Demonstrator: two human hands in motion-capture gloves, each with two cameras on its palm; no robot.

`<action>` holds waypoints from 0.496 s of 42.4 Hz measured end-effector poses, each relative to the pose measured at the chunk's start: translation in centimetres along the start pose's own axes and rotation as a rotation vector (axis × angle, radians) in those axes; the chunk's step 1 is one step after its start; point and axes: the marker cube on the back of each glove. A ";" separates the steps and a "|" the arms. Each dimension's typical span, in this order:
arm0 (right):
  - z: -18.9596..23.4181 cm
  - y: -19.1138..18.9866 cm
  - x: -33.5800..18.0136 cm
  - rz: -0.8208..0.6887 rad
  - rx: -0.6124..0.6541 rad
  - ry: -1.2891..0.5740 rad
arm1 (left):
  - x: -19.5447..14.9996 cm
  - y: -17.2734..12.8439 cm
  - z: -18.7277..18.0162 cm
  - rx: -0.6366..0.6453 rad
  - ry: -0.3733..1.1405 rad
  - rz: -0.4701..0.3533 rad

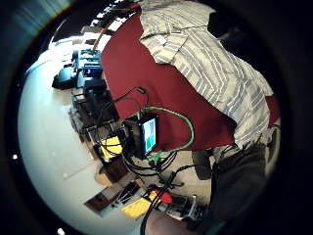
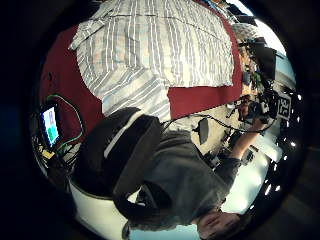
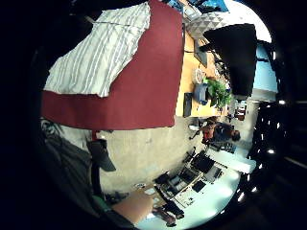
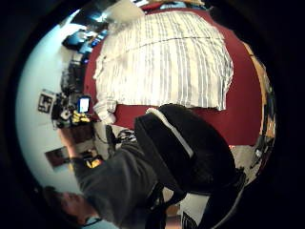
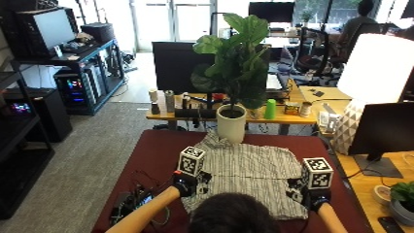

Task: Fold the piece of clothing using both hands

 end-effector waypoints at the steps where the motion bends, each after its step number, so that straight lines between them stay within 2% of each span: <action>1: 0.0 0.0 0.0 -0.001 0.000 0.000 | 0.0 0.0 0.0 0.003 0.000 0.001; 15: 0.1 1.1 -0.2 -0.017 -0.013 0.010 | 0.8 0.9 -0.1 0.048 -0.001 0.034; 21: 0.7 1.3 0.1 -0.014 -0.037 0.001 | 1.5 1.8 0.5 0.046 0.017 0.092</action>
